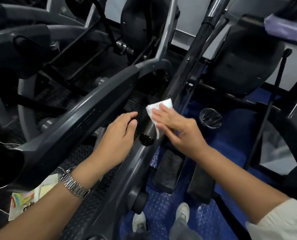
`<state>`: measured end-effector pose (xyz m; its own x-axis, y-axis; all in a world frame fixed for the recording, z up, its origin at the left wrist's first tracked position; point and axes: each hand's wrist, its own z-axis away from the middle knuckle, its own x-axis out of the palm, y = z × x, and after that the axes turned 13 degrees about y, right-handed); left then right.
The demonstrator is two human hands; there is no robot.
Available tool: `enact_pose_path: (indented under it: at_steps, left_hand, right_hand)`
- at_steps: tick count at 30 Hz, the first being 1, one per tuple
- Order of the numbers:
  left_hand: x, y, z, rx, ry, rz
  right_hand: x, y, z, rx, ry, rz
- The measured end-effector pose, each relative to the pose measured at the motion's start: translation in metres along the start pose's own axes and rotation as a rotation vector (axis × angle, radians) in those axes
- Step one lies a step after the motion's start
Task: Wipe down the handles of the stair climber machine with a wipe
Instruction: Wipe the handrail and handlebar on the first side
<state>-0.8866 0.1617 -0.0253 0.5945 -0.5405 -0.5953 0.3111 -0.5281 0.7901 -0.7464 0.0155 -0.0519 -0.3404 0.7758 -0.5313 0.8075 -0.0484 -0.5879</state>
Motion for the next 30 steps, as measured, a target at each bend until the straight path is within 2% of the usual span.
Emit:
enact_pose_path:
  at_steps: [3, 8, 14, 19, 25, 30]
  left_hand:
    - [-0.001, -0.002, 0.006, 0.014, -0.041, -0.018]
    - [-0.003, -0.002, 0.015, 0.022, -0.048, -0.013]
    - [0.002, 0.003, 0.02, 0.064, -0.079, -0.035]
    - [0.006, 0.003, 0.016, 0.085, -0.108, -0.054]
    - [0.01, 0.005, 0.011, 0.109, -0.137, -0.091]
    - [0.012, 0.003, 0.006, 0.125, -0.167, -0.14]
  right_hand:
    - [0.005, 0.004, -0.015, 0.087, 0.017, 0.001]
    - [-0.001, 0.002, 0.004, -0.03, -0.047, -0.031]
    - [0.005, 0.017, -0.026, 0.104, 0.009, -0.018]
    - [-0.007, 0.018, -0.006, -0.004, -0.051, -0.044]
    - [-0.002, 0.024, -0.034, 0.124, -0.025, -0.013]
    - [-0.009, 0.02, -0.01, 0.015, -0.083, -0.042]
